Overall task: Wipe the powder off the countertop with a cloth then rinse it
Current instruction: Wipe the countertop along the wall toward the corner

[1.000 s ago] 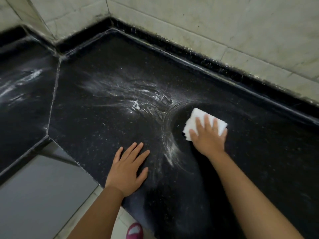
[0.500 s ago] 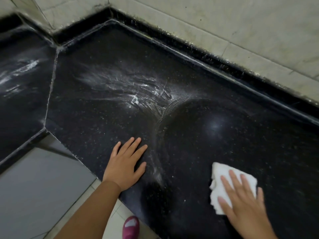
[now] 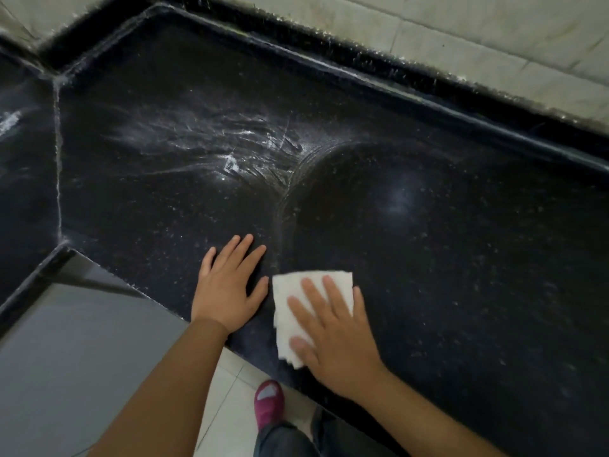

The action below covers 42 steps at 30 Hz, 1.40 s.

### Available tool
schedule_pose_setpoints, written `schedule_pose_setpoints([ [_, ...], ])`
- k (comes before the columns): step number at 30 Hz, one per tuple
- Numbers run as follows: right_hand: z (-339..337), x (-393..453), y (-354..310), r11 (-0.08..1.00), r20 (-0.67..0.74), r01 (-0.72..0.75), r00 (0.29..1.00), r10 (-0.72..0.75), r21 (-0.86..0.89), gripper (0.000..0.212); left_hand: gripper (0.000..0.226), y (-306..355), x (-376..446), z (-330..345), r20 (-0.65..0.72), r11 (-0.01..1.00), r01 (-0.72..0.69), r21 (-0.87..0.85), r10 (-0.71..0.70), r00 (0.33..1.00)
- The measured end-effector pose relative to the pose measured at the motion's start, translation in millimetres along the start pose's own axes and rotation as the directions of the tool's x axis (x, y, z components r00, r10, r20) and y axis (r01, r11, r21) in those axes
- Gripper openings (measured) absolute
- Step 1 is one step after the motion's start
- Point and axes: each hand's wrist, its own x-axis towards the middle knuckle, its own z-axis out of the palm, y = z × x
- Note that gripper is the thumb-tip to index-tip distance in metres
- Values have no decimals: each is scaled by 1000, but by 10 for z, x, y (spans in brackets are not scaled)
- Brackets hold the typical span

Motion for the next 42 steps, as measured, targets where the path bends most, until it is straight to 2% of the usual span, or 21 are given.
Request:
schedule_pose_setpoints([
  [2,92,-461,87,999,22,40,999,-40,-9,46,77,11,-9,-6,14,1000,13,-14,-13,1000],
  [4,125,-815,328,999,84,-27,996,25,25,51,76,25,-6,-16,18,1000,20,-11,-20,1000],
  [8,-14,-1016,856,946,144,-323,937,318,15,56,79,61,-18,-25,55,1000,13,24,-15,998],
  [9,-98,-896,923,918,114,-397,911,396,-17,62,78,64,-23,-24,52,1000,13,28,-14,999],
  [12,-298,-235,874,822,190,-569,806,561,-12,65,78,59,-15,-26,58,999,9,43,-12,998],
  [13,-327,-9,765,827,197,-561,815,545,30,65,77,53,-9,-27,61,999,8,40,-11,998],
  [16,-241,326,355,918,65,-396,917,393,25,61,78,53,-6,-32,69,1000,19,15,-20,997],
  [19,-54,128,-73,975,0,-214,977,214,56,49,79,29,-12,-48,72,1000,21,-12,-21,997],
  [21,23,-143,-202,991,8,-122,993,121,56,50,79,24,4,-60,74,1000,20,-6,-20,997],
  [24,97,-546,-23,995,56,-87,995,85,44,50,79,65,3,-83,84,1000,18,1,-18,996],
  [26,122,-799,281,989,39,-145,989,143,39,50,79,100,-5,-121,95,1000,8,11,-9,995],
  [28,65,-1001,648,953,88,-303,950,301,12,54,72,155,19,-212,132,999,32,29,-35,991],
  [31,-165,-1107,1237,852,121,-523,845,522,-23,62,51,315,170,-317,150,993,88,83,-100,984],
  [34,-378,-1021,1800,670,246,-740,662,708,62,54,51,605,395,-308,116,997,23,69,-31,993],
  [38,-580,-700,2444,521,202,-845,534,821,118,55,67,994,784,-164,106,990,-141,-17,141,984],
  [40,-631,-515,2729,471,196,-872,489,850,135,55,63,1116,966,-32,119,988,-157,-13,157,980],
  [42,-660,-302,2959,426,164,-890,450,878,163,55,72,1175,1114,99,115,988,-156,-9,156,981],
])
